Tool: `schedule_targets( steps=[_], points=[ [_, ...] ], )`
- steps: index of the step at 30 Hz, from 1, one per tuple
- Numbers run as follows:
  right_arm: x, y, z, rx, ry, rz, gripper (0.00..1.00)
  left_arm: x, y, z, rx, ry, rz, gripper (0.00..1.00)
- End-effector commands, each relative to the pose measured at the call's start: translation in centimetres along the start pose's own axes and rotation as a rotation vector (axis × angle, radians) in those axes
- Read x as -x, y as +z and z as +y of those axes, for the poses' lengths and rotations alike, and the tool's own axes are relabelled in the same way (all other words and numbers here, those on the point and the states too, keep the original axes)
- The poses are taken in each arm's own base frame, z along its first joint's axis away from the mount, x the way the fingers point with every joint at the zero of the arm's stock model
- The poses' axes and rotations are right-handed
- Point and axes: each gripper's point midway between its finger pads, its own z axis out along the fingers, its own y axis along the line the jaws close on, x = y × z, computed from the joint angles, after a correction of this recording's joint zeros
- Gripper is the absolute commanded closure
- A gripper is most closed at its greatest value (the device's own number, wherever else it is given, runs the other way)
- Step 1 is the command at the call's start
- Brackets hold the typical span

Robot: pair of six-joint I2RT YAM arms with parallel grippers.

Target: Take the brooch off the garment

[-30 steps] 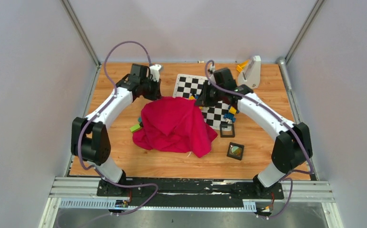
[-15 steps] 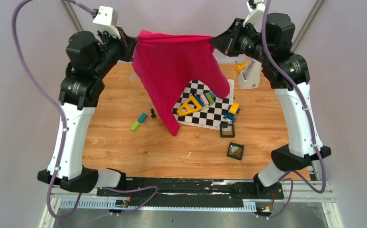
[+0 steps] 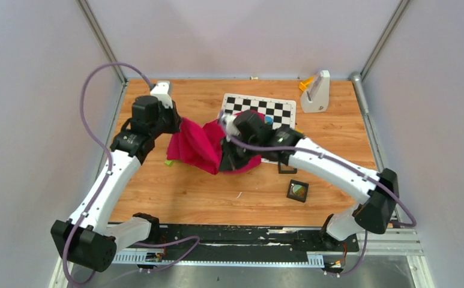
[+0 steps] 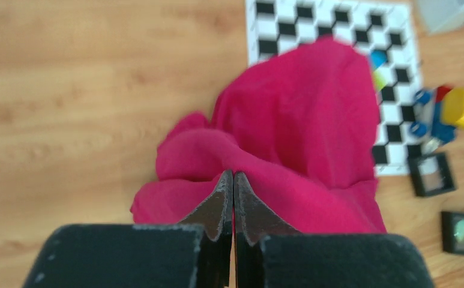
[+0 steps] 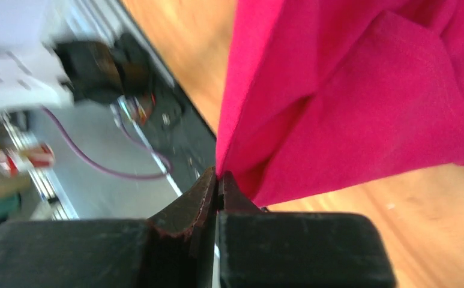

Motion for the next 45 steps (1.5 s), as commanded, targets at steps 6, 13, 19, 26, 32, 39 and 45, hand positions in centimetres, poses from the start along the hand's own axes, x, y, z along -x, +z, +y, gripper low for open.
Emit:
schedule_targets(
  steps=[6,13,19,26,32,39,45],
  points=[
    [-13.5,8.7,-2.9,-0.044,0.120,0.272,1.00,-10.1,0.5,2.2,0.067,-0.184,0.070,1.00],
    [-17.3,7.9,-8.7,-0.253,0.175,0.279,1.00,-18.7,-3.2,-3.7,-0.246,-0.368,0.329,1.00],
    [-15.2,4.9,-14.6,-0.378,0.422,0.129,1.00,-22.4,-6.6,-7.4,-0.305,-0.364,0.448,1.00],
    [-12.5,1.6,-17.0,-0.439,0.481,-0.051,1.00,-28.7,-7.7,-10.3,-0.267,-0.207,0.743,1.00],
    [-12.8,1.3,-18.3,-0.497,0.499,-0.051,1.00,-31.6,-8.9,-15.5,-0.423,-0.144,0.846,0.91],
    [-10.1,1.4,-14.0,-0.300,0.318,-0.088,0.68,-25.3,-7.7,-14.0,-0.368,-0.062,0.653,0.36],
    [-7.3,2.0,-9.2,-0.253,0.152,-0.148,0.56,-18.3,-5.5,-9.1,-0.329,-0.193,0.481,0.33]
  ],
)
